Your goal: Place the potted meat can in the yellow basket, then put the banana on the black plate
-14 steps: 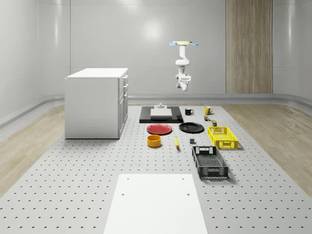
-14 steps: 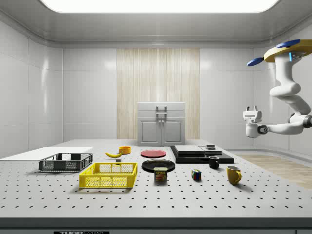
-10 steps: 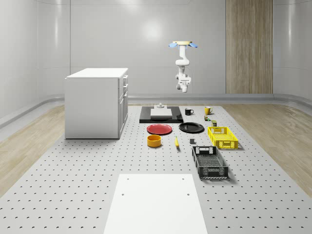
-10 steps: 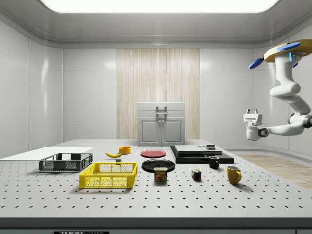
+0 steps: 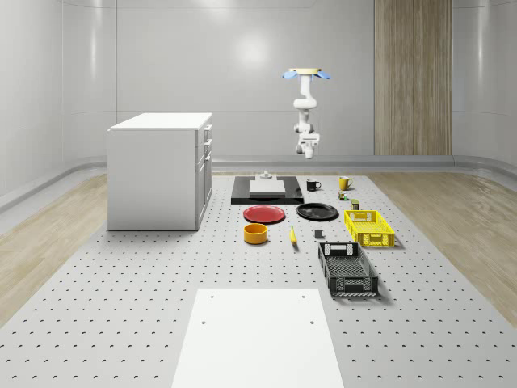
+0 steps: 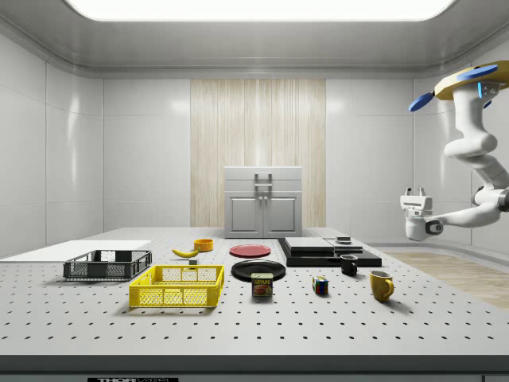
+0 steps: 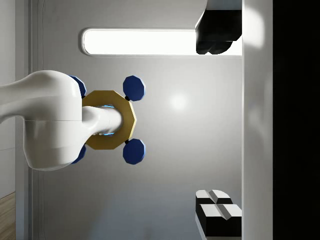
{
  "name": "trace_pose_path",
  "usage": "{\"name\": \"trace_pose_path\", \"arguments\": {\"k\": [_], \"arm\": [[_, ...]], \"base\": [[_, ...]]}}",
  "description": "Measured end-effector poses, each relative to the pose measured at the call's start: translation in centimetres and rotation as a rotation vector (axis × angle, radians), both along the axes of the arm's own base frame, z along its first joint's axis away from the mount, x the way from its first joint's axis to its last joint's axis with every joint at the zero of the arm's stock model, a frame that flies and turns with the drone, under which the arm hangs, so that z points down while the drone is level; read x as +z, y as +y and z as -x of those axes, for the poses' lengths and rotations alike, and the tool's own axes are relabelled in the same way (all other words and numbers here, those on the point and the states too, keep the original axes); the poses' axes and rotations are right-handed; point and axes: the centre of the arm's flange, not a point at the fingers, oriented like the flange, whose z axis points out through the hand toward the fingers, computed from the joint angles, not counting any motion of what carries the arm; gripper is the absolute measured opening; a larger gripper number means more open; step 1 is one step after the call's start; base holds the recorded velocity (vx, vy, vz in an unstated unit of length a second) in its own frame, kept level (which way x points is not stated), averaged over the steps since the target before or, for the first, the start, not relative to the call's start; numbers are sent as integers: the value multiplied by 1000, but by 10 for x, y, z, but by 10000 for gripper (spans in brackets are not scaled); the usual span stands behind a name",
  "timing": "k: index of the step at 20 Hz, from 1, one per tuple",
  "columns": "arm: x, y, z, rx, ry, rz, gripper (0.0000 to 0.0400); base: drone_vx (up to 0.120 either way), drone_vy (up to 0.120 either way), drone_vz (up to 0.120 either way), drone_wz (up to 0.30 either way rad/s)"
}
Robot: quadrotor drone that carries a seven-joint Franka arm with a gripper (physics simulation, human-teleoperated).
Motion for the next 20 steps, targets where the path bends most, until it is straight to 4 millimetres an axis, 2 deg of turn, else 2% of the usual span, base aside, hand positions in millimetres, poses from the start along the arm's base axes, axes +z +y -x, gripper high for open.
{"name": "trace_pose_path", "arguments": {"k": [6, 15, 20], "arm": [[9, 0, -1, 0, -5, 0, 400], [12, 0, 0, 0, -12, 0, 400], [12, 0, 0, 0, -15, 1, 400]], "base": [[0, 120, 0, 0], [0, 120, 0, 0], [104, 120, 0, 0]]}}
